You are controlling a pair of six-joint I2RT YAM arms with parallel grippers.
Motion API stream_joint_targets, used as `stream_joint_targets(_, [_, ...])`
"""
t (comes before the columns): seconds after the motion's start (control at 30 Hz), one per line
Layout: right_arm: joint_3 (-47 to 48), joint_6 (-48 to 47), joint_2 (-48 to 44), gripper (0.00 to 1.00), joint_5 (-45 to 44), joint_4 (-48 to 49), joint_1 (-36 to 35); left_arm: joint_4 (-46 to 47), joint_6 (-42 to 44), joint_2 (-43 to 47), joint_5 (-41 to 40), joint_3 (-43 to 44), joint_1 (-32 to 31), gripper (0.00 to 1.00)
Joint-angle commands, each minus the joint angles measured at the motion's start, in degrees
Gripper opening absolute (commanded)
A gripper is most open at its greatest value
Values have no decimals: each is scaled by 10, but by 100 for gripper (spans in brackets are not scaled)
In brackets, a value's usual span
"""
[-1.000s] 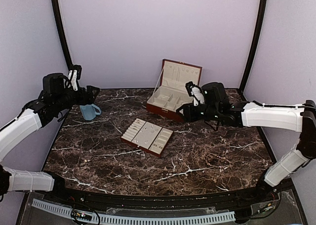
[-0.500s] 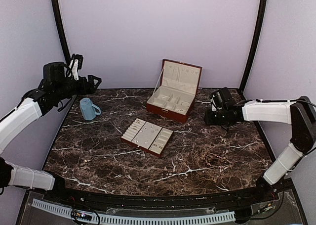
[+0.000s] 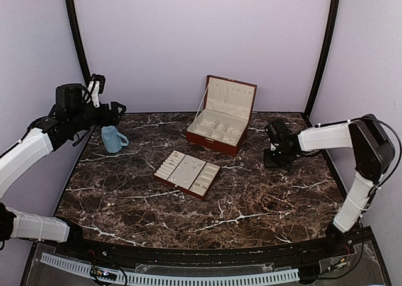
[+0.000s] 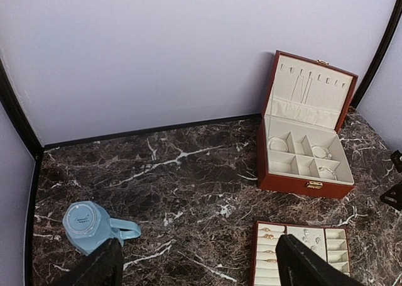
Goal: Organize the mixed jewelry
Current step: Pick up the bracelet from the center of the board.
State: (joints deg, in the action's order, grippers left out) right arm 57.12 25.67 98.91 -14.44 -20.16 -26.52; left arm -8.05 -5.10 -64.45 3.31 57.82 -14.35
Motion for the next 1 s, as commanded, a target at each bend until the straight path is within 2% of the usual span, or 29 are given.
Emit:
stream_joint_targets(0.0, [20, 6, 18, 37, -20, -11, 7, -5, 8, 22, -5, -7, 3, 87])
stream_joint_targets(0.33, [48, -16, 49, 30, -3, -9, 9, -4, 6, 23, -1, -9, 3, 87])
stream_joint_targets(0.73, [26, -40, 32, 30, 47, -2, 7, -3, 6, 20, 1, -10, 3, 87])
stream_joint_targets(0.97, [27, -50, 42, 28, 41, -11, 2, -2, 4, 17, 5, -10, 3, 87])
